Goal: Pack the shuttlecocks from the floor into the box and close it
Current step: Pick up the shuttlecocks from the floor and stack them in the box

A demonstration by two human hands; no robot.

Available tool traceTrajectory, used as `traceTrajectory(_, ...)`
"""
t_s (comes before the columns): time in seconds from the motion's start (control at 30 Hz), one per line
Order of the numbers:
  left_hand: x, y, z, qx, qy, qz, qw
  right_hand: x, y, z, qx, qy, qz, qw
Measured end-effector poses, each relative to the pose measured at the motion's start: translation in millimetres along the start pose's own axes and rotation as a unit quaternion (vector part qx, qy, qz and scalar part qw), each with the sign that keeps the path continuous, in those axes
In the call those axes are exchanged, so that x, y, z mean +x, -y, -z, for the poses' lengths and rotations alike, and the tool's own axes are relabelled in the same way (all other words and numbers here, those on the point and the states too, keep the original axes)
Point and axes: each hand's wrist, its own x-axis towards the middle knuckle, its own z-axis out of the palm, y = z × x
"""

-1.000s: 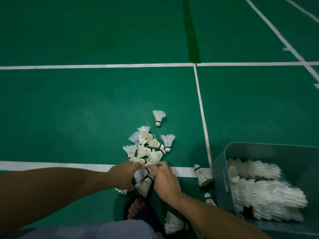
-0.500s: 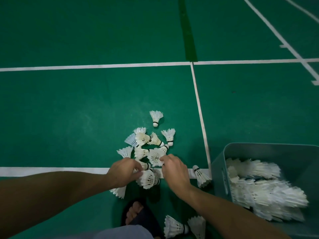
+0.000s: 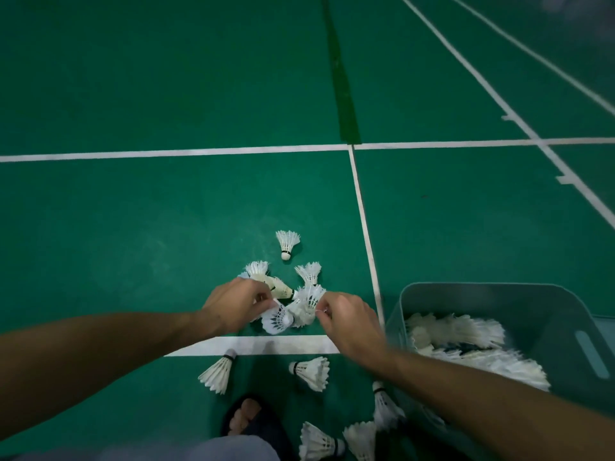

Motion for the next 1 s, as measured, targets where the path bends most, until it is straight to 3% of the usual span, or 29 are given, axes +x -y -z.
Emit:
traceTrajectory(0.3, -1, -101, 73, -0.002, -0.042, -0.122, 0.992, -27, -17, 136, -0.064, -0.014, 0.07, 0.995)
traceTrajectory(0.43, 7, -153, 89, -0.005, -0.051, -0.166, 0.985, -42, -44, 186, -0.102, -0.021, 0.05, 0.993)
traceTrajectory(0.53, 18, -195, 95, -0.014, -0.055, -0.194, 0.979, -50, -74, 206, -0.105, -0.016, -0.012, 0.994)
traceTrajectory(0.7, 43, -246, 87, 0.016, -0.049, -0.207, 0.977, -57, -128, 196, -0.094, 0.049, -0.136, 0.985)
traceTrajectory(1.0, 74, -284, 52, 0.06, -0.048, -0.202, 0.976, -74, -171, 120, -0.055, 0.092, -0.226, 0.968)
